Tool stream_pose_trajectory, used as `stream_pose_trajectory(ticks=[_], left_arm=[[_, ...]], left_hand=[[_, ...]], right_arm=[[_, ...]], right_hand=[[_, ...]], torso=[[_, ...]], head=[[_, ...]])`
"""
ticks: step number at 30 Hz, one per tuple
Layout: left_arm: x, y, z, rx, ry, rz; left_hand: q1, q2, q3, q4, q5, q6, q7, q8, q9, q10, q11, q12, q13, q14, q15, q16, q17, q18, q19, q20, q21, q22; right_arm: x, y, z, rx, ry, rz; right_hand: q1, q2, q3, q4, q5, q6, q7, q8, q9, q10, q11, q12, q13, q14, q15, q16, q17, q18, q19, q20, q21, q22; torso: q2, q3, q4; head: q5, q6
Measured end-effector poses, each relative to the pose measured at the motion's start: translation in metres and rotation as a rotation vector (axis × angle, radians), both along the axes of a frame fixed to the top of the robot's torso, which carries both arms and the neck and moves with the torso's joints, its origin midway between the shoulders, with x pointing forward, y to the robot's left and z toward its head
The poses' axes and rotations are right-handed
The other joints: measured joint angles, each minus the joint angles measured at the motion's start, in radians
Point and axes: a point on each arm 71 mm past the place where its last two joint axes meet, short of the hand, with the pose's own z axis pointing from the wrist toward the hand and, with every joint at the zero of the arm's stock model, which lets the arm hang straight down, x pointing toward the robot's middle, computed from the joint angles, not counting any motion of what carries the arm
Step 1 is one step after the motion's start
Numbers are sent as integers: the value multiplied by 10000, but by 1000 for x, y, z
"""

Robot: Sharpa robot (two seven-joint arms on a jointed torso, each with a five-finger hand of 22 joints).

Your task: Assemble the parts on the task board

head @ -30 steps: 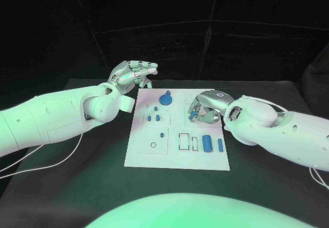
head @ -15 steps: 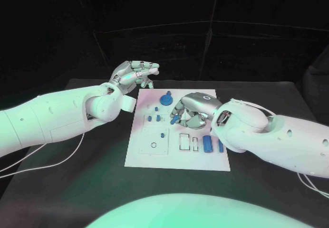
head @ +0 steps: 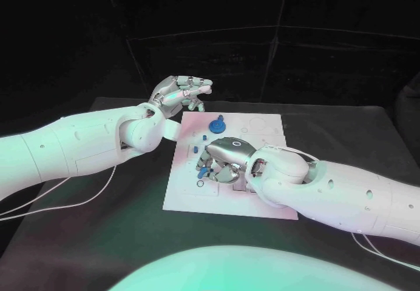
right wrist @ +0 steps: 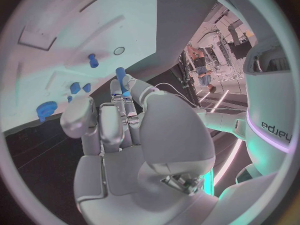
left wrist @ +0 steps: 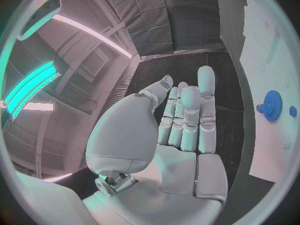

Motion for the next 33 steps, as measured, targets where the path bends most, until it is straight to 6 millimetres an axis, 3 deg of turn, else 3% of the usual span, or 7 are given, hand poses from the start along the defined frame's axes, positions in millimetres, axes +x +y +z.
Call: stream_pose_trajectory(ticks=[11,33], left_arm=[[0,-1,0,-8,2,-24],[0,-2,0,-11,14,-44]], left_hand=[[0,0,0,0,0,0,0,0,0,0,0,0,-1,0,0,0,1,0,0,0,0,1],[0,0,1,0,0,0,0,-1,0,1,0,0,-1,0,0,0,2,0,0,0,0,2]], right_arm=[[-1,7,-12,-584,-22,322],[-1,14,-17,-1197,-263,576]], right_hand=[[5,-6,-1,0,12,12,40,-49,-22,0,0,-38,0,0,0,0,0,0,0,0,0,1],[11,-15,24,-25,29,6,43,-48,-18,0,1,-38,-2,0,1,0,0,1,0,0,0,2]], torso=[[0,6,0],[0,7,-11]], head=[[128,-58],[172,-136]])
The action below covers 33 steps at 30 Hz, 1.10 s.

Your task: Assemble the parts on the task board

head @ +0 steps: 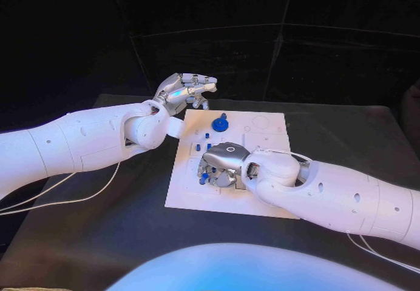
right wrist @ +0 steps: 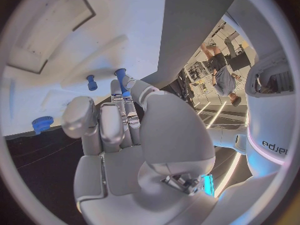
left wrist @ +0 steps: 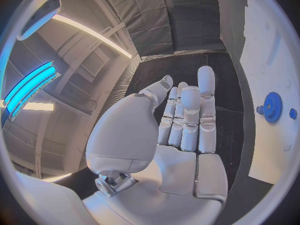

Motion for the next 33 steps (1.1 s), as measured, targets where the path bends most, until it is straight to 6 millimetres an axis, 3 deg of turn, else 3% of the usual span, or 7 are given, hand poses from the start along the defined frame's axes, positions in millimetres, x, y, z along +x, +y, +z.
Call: stream_pose_trajectory(ticks=[10,19,24,28,33], left_arm=[[0,0,0,0,7,-6],[0,0,0,-5,17,-27],[0,0,0,-5,24,-33],[0,0,0,-6,32,-44],[-1,0,0,-6,42,-53]], left_hand=[[0,0,0,0,0,0,0,-1,0,0,0,0,0,0,0,0,1,0,0,0,0,0],[0,0,-7,7,0,0,0,-6,0,-3,3,2,2,-6,2,0,-3,0,0,0,0,-2],[0,0,-32,32,0,0,0,-6,0,-37,38,41,10,-73,-2,0,-32,0,0,0,0,-17],[0,0,-32,32,0,0,0,-6,0,-37,37,41,10,-72,-2,0,-32,0,0,0,0,-17],[0,0,-31,32,0,0,0,-6,0,-37,37,41,9,-72,-2,0,-32,0,0,0,0,-16]], right_arm=[[-6,6,-3,-255,-315,220],[-10,8,-5,-432,-650,345],[-11,9,-4,-391,-871,384],[-11,8,-2,-223,-1046,356],[-12,6,2,204,-1303,269]], right_hand=[[-114,-113,0,0,1,-94,80,-69,-26,-51,51,-150,4,0,0,0,-65,0,0,0,0,-31],[-338,-335,2,1,120,-394,250,-262,-80,-406,282,-512,-56,0,75,0,-173,1,-108,108,0,-111],[-569,-565,-67,70,120,-1021,351,-326,-133,-1193,465,-798,-95,1,291,-160,-463,1,-384,270,-295,-592],[-623,-675,-272,75,159,-1663,369,-327,-128,-1871,534,-801,-90,-35,326,-408,-861,0,-578,353,-585,-1056],[-633,-786,-655,74,243,-1876,373,-326,-111,-2331,570,-676,-79,-35,326,-409,-968,-1,-614,390,-657,-1197]], torso=[[-3,-1,-4],[-5,-2,-3],[-5,-2,-1],[-5,-1,0],[-5,2,7]], head=[[-12,0],[-28,0],[-29,0],[-33,0],[-58,-1]])
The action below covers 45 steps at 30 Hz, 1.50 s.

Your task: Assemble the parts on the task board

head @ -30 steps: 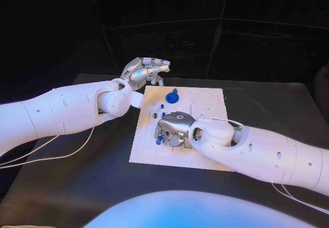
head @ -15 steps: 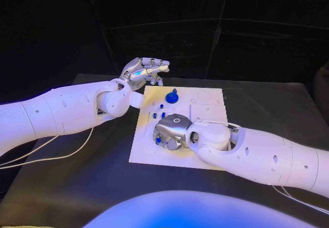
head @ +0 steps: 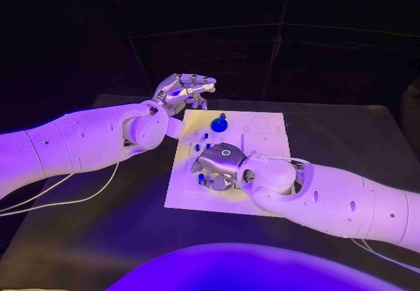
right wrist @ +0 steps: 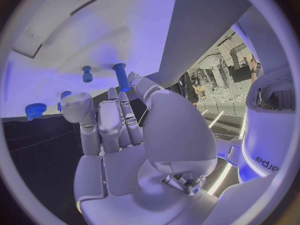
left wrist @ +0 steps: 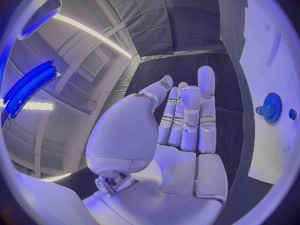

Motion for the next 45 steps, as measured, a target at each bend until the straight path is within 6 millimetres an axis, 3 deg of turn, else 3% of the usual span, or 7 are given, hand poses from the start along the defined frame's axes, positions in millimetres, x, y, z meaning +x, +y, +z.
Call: stream_pose_trajectory(ticks=[11,14,18,21,25,32,45], left_arm=[[0,3,0,18,16,28],[-1,5,0,31,22,55],[-1,8,0,54,31,96],[-1,9,-1,65,39,111],[-1,9,-1,63,44,100],[-2,9,-1,59,53,73],[-2,9,-2,66,73,50]], left_hand=[[0,0,0,-1,0,0,0,0,0,0,0,0,-1,1,0,0,-1,0,0,0,0,0],[0,0,1,-1,0,0,0,0,0,0,0,0,-1,1,0,0,-14,0,0,0,0,1],[0,0,1,-1,0,0,0,0,0,0,0,0,-1,1,0,0,-14,0,0,0,0,1],[0,0,1,-1,0,0,0,0,0,0,0,-1,-1,1,0,0,-14,0,0,0,0,2],[0,0,1,-1,0,0,0,0,0,0,0,-1,-2,1,1,0,-14,-1,0,0,0,1],[0,0,-27,-30,0,0,0,0,0,1,0,-1,-2,1,1,0,-13,-1,0,0,0,-9],[0,0,-67,11,0,0,0,-1,0,1,-1,-1,-3,1,1,0,-12,-1,0,0,0,-7]], right_arm=[[-6,-42,12,845,-16,-561],[-1,-71,21,1211,467,-1299],[9,-113,33,1785,1454,-2709],[11,-139,36,2067,2208,-3711],[12,-170,35,2129,3051,-5122],[9,-187,29,1527,3594,-6513],[5,-188,5,24,3911,-7686]], right_hand=[[38,-38,-1361,228,79,-403,-122,10,46,-366,-107,770,124,0,0,-56,-174,2,-34,-35,-168,-249],[-164,82,-1684,470,66,1,-101,233,125,915,-239,1655,410,23,-32,-8,-46,2,23,-92,-119,-57],[-419,117,-2057,727,327,387,-308,474,194,2736,-567,3026,1106,25,-343,636,974,2,484,-359,528,1002],[-738,105,-2587,1041,797,675,-522,810,277,3263,-799,4513,2362,15,-528,892,1292,-92,859,-590,1024,1820],[-984,328,-3442,1621,1394,788,-617,1423,461,3359,-967,8810,7113,17,-706,1436,2104,-241,1110,-712,1477,2581],[-1067,570,-4447,2408,1199,629,-725,2158,715,3361,-966,11079,9938,16,-705,1854,2816,-239,1114,-715,1630,2903],[-1094,597,-5314,3276,1190,344,-662,2651,868,3401,-926,11533,10786,16,-705,2035,3158,-237,1150,-678,1704,3066]], torso=[[-20,-3,-11],[-31,-8,-32],[-64,-19,-77],[-95,-32,-131],[-135,-39,-201],[-193,-41,-304],[-209,-35,-360]], head=[[-94,47],[-219,84],[-386,140],[-487,183],[-598,233],[-700,268],[-766,249]])
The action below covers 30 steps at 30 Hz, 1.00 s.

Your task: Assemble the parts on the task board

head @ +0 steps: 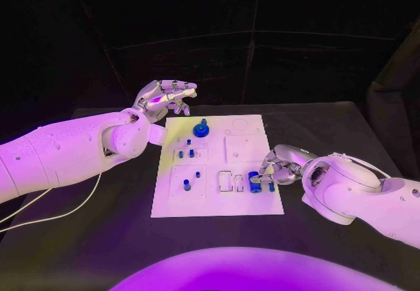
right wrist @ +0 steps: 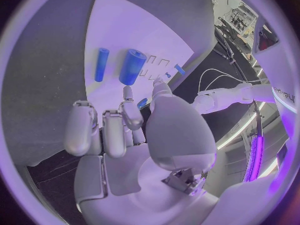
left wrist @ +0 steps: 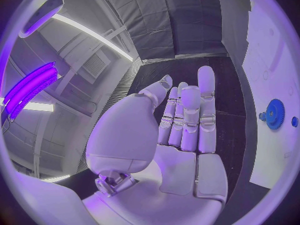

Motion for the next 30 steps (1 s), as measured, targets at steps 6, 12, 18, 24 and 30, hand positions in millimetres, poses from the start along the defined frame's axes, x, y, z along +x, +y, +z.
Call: stream_pose_trajectory(ticks=[6,12,18,24,30], left_arm=[[0,1,0,4,7,2],[0,1,0,5,10,0],[0,1,0,5,14,-5],[0,1,-1,8,22,-9],[0,1,-1,9,29,-14]], left_hand=[[0,0,0,0,0,0,0,0,0,0,0,0,0,0,0,0,0,0,0,0,0,1],[0,0,0,0,0,0,0,0,0,0,0,0,-1,0,0,0,-6,0,0,0,0,1],[0,0,0,0,0,0,0,0,0,0,0,0,-1,0,0,0,-8,0,0,0,0,2],[0,0,1,0,0,0,0,0,0,0,0,46,-1,0,0,0,-8,1,0,0,0,-13],[0,0,1,0,0,-1,0,0,0,0,0,46,-1,0,0,0,-7,1,0,0,0,-12]], right_arm=[[1,0,-4,-430,31,-83],[2,2,-7,-787,6,-76],[3,6,-13,-1050,56,-28],[4,10,-21,-1258,175,27],[5,15,-22,-1326,132,100]], right_hand=[[-65,65,-48,48,0,0,0,50,28,0,0,37,24,0,1,0,11,0,0,0,37,15],[-64,64,-59,59,0,-28,-28,96,43,0,0,37,46,0,1,0,44,0,0,0,37,39],[-66,66,-88,29,0,-28,-28,116,58,0,-1,37,80,0,2,26,78,1,0,0,37,48],[-105,104,-87,30,0,-27,-28,173,94,0,-1,60,129,0,2,50,118,2,-1,1,77,92],[-72,137,-89,28,0,-11,-18,269,138,0,-1,77,188,1,3,50,154,2,-1,1,78,108]], torso=[[7,-2,1],[11,-4,-2],[14,-4,-6],[14,-5,-4],[14,-8,-4]], head=[[28,-28],[32,-48],[22,-67],[27,-87],[44,-113]])
